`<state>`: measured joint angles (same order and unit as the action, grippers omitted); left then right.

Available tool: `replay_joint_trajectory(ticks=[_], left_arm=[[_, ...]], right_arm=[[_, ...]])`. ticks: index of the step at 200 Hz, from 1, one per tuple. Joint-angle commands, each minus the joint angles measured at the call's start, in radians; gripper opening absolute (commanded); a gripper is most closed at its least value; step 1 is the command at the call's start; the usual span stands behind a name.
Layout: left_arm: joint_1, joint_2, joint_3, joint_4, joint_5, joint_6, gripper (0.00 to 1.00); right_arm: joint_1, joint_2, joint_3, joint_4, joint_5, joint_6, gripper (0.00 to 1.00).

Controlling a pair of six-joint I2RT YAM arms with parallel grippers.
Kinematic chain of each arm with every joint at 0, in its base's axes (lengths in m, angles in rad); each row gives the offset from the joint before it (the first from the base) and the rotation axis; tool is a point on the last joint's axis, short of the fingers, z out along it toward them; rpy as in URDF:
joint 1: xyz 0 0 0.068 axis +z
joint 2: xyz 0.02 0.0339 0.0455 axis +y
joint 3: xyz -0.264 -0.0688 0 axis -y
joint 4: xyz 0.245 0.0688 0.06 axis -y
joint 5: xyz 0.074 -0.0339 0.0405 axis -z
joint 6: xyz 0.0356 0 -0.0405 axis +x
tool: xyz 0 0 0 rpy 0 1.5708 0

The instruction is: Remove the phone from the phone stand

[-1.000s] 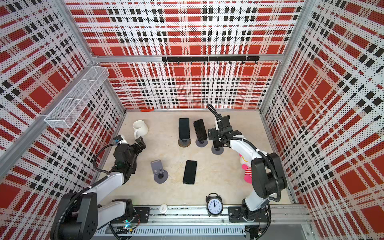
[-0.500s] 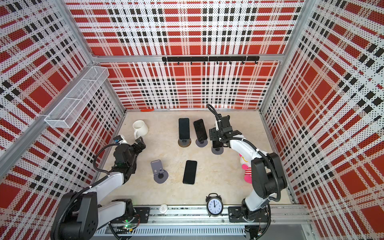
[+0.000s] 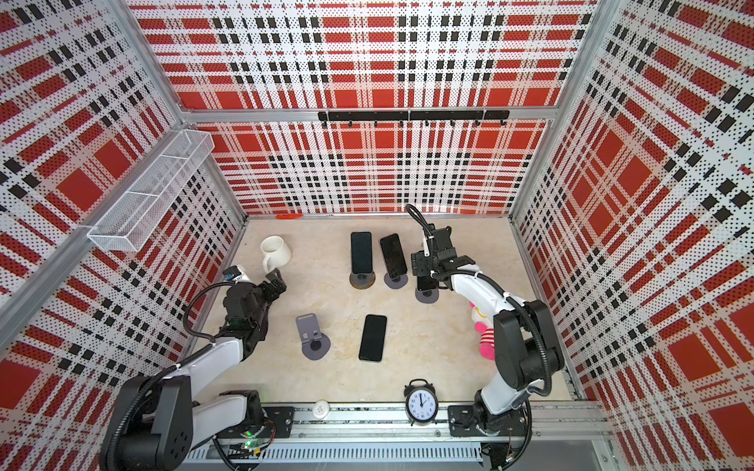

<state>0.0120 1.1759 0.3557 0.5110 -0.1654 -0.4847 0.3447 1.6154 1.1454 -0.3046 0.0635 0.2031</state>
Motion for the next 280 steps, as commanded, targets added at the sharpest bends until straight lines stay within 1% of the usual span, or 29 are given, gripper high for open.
replay_joint_trajectory(ticks=[1,55,122,165,233,280], left_arm=[[0.011,0.003,0.006,0.015,-0.008,0.011,0.98],[0.013,0.005,0.006,0.015,-0.006,0.012,0.98],[0.012,0.005,0.006,0.015,-0.006,0.012,0.98],[0.013,0.007,0.008,0.015,-0.004,0.011,0.98],[0.013,0.018,0.015,0.014,-0.001,0.015,0.98],[0.013,0.019,0.015,0.015,-0.002,0.015,0.98]], right_arm=[[0.002,-0.050,0.013,-0.054,0.016,-0.016,0.78],[-0.001,-0.070,0.013,-0.077,0.070,-0.047,0.78],[0.000,-0.080,0.008,-0.057,0.062,-0.035,0.77],[0.000,-0.102,0.016,-0.078,0.053,-0.030,0.76],[-0.001,-0.141,0.014,-0.097,0.081,-0.034,0.76],[0.000,-0.175,0.038,-0.127,0.054,-0.036,0.76]])
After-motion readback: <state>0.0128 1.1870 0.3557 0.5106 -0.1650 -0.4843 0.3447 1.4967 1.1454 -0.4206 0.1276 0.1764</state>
